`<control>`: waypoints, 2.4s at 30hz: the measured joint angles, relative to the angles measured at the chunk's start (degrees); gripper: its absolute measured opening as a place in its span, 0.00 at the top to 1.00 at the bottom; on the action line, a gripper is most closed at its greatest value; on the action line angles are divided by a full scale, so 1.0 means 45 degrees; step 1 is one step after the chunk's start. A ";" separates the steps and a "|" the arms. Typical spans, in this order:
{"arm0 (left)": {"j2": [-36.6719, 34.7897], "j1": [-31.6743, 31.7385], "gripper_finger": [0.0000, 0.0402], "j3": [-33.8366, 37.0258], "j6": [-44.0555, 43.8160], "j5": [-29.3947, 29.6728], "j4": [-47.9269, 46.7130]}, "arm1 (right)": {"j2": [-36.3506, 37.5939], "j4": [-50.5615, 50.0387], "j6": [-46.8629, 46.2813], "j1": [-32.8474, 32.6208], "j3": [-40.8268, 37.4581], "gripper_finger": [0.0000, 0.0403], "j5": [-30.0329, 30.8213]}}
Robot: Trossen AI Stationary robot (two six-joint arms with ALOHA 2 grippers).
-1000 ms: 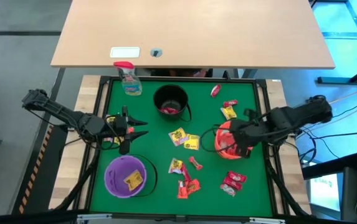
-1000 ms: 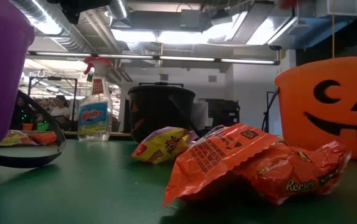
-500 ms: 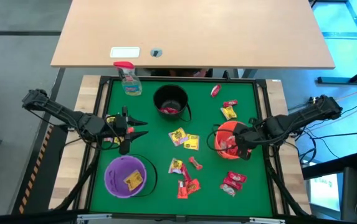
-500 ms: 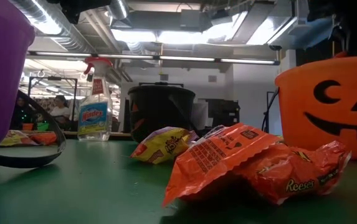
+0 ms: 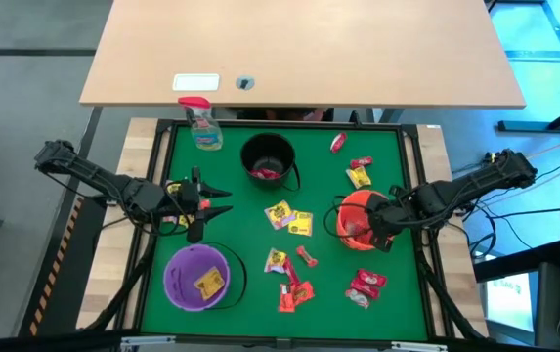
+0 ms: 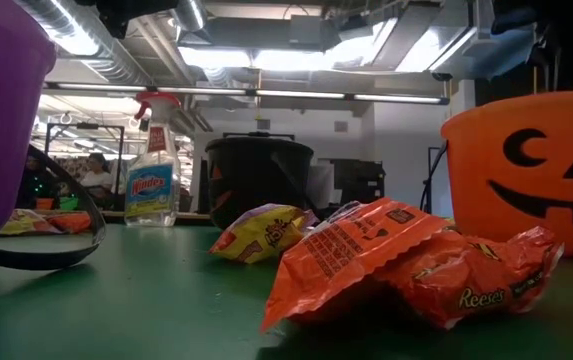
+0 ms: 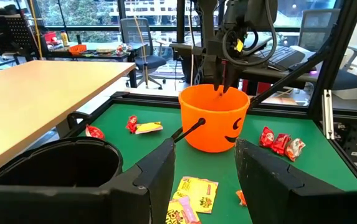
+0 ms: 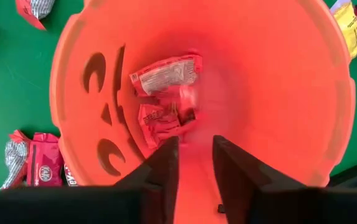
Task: Sort candy
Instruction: Put the orange candy into the orange bucket, then put the yellow candy into the violet bucket
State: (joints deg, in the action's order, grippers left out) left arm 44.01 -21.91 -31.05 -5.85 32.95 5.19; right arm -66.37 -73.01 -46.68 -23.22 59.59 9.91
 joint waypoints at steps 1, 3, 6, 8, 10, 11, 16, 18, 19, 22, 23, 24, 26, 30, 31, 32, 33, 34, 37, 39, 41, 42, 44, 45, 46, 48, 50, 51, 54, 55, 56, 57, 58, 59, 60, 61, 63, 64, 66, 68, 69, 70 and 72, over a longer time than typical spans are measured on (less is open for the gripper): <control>0.0000 0.0000 0.61 0.0000 -0.0002 0.0000 0.0000 | 0.0000 0.0000 0.0000 0.0000 0.0000 0.71 0.0000; 0.0000 0.0000 0.61 0.0000 -0.0003 0.0000 0.0000 | 0.0000 0.0003 0.0000 0.0000 0.0000 0.66 0.0000; 0.0000 0.0000 0.61 0.0000 0.0000 0.0000 0.0000 | 0.0000 0.0131 0.0002 0.0000 0.0053 0.61 -0.0005; 0.0000 0.0000 0.61 0.0000 0.0000 0.0000 0.0000 | -0.0005 0.0368 0.0005 0.0000 0.0282 0.59 0.0036; 0.0000 0.0000 0.61 0.0000 0.0000 0.0000 0.0000 | -0.0005 0.0562 0.0120 0.0000 0.0598 0.58 0.0305; 0.0000 0.0000 0.61 0.0000 0.0000 0.0000 0.0000 | -0.0005 0.0630 0.0250 -0.0004 0.0809 0.58 0.0568; 0.0000 0.0000 0.61 0.0000 -0.0002 0.0005 0.0020 | -0.0005 0.1046 0.1090 -0.0005 0.1708 0.57 0.2525; 0.0001 0.0000 0.61 0.0000 0.0000 0.0001 0.0097 | -0.0002 0.2241 0.1856 0.0000 0.1812 0.57 0.3130; 0.0002 0.0000 0.61 0.0000 -0.0002 0.0005 0.0130 | -0.0001 0.3078 0.2395 0.0000 0.1812 0.57 0.3248; 0.0002 0.0000 0.61 0.0000 0.0000 0.0005 0.0136 | -0.0326 0.5980 0.4009 0.0000 0.1818 0.57 0.3079; 0.0004 0.0000 0.61 0.0000 -0.0001 0.0005 0.0140 | -0.0515 0.6956 0.4603 -0.0005 0.1821 0.57 0.2795; 0.0005 0.0000 0.61 0.0000 0.0000 0.0005 0.0179 | -0.0754 0.7803 0.5149 -0.0005 0.1821 0.57 0.2449; 0.0002 0.0000 0.61 0.0000 0.0000 0.0005 0.0310 | -0.1327 0.9185 0.6110 -0.0005 0.1821 0.57 0.1835; 0.0002 0.0000 0.61 0.0000 0.0000 0.0005 0.0408 | -0.2827 1.0740 0.7983 -0.0005 0.1826 0.57 0.0763; 0.0000 0.0000 0.61 0.0000 0.0000 0.0005 0.0408 | -0.3242 1.0964 0.8642 -0.0013 0.1826 0.57 0.0702; 0.0000 0.0000 0.61 0.0000 0.0000 0.0003 0.0408 | -0.3687 1.1074 0.9175 -0.0025 0.1826 0.57 0.0756; 0.0004 0.0000 0.61 0.0000 0.0000 0.0005 0.0417 | -0.4110 1.1184 0.9525 -0.0059 0.1821 0.57 0.0899; 0.0000 0.0000 0.61 0.0000 0.0000 0.0005 0.0427 | -0.4529 1.1346 0.9785 -0.0112 0.1821 0.57 0.1111; 0.0002 0.0000 0.61 0.0000 0.0000 0.0003 0.0436 | -0.5742 1.2061 1.0280 -0.0087 0.1821 0.57 0.1365; 0.0002 0.0000 0.61 0.0000 0.0000 0.0005 0.0437 | -0.6510 1.2709 1.0688 -0.0087 0.1817 0.57 0.1403; 0.0000 0.0000 0.61 0.0000 0.0000 0.0005 0.0437 | -0.7189 1.3253 1.1106 -0.0087 0.1817 0.57 0.1433; 0.0001 0.0000 0.61 0.0000 0.0000 0.0005 0.0437 | -0.7479 1.3509 1.1247 -0.0087 0.1817 0.57 0.1385; 0.0005 0.0000 0.61 0.0004 0.0003 0.0005 0.0437 | -0.7952 1.3707 1.1454 -0.0087 0.1817 0.57 0.1326; 0.0001 0.0000 0.61 0.0005 0.0002 0.0005 0.0437 | -0.8186 1.3913 1.1475 -0.0087 0.1817 0.57 0.1326; 0.0000 0.0000 0.61 0.0005 0.0005 0.0000 0.0437 | -0.8354 1.4002 1.1482 -0.0087 0.1817 0.57 0.1321; 0.0002 0.0001 0.61 0.0005 0.0061 0.0005 0.0427 | -0.8719 1.4015 1.1482 -0.0087 0.1812 0.57 0.1321; 0.0005 0.0010 0.61 0.0005 0.0073 0.0029 0.0413 | -0.9063 1.4181 1.1464 -0.0087 0.1812 0.57 0.1321; 0.0005 0.0010 0.61 0.0005 0.0073 0.0057 0.0413 | -0.9212 1.4186 1.1463 -0.0087 0.1812 0.57 0.1323; 0.0003 0.0010 0.61 0.0005 0.0078 0.0124 0.0412 | -0.9659 1.4518 1.1448 -0.0082 0.1812 0.57 0.1224; 0.0005 0.0010 0.61 0.0005 0.0073 0.0126 0.0408 | -0.9775 1.4523 1.1448 -0.0064 0.1812 0.57 0.1214; 0.0000 0.0010 0.61 0.0005 0.0073 0.0122 0.0413 | -0.9904 1.4574 1.1453 -0.0025 0.1812 0.57 0.1212; 0.0004 0.0010 0.61 0.0005 0.0073 0.0126 0.0409 | -0.9999 1.4660 1.1448 0.0003 0.1812 0.57 0.1190; 0.0003 0.0010 0.61 0.0005 0.0073 0.0126 0.0404 | -1.0052 1.4629 1.1444 0.0015 0.1812 0.57 0.1189; 0.0000 0.0010 0.61 0.0005 0.0073 0.0126 0.0406 | -1.0088 1.4603 1.1446 0.0045 0.1812 0.57 0.1150; 0.0004 0.0010 0.61 0.0005 0.0073 0.0127 0.0410 | -1.0137 1.4655 1.1443 0.0117 0.1812 0.57 0.1120; 0.0005 0.0010 0.61 0.0005 0.0070 0.0130 0.0403 | -1.0188 1.4691 1.1435 0.0147 0.1817 0.57 0.1101; 0.0003 0.0010 0.61 0.0005 0.0072 0.0131 0.0408 | -1.0244 1.4571 1.1419 0.0263 0.1811 0.57 0.0980; 0.0005 0.0010 0.61 0.0005 0.0068 0.0136 0.0408 | -1.0285 1.4591 1.1416 0.0299 0.1807 0.57 0.0973; 0.0002 0.0010 0.61 0.0005 0.0068 0.0136 0.0408 | -1.0325 1.4731 1.1364 0.0436 0.1812 0.57 0.0907; 0.0000 0.0010 0.61 0.0005 0.0068 0.0136 0.0408 | -1.0336 1.4745 1.1266 0.0623 0.1812 0.57 0.0590; 0.0005 0.0010 0.61 0.0005 0.0068 0.0136 0.0405 | -1.0336 1.4828 1.1153 0.0719 0.1812 0.58 0.0384; 0.0001 0.0010 0.61 0.0005 0.0068 0.0136 0.0395 | -1.0336 1.4947 1.1095 0.0811 0.1812 0.59 0.0160; 0.0000 0.0010 0.61 0.0005 0.0068 0.0136 0.0398 | -1.0336 1.5098 1.1075 0.0963 0.1812 0.61 -0.0153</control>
State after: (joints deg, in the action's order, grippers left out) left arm 44.01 -21.87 -31.03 -5.54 33.56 6.98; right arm -112.88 -5.07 3.16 -18.89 67.75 9.22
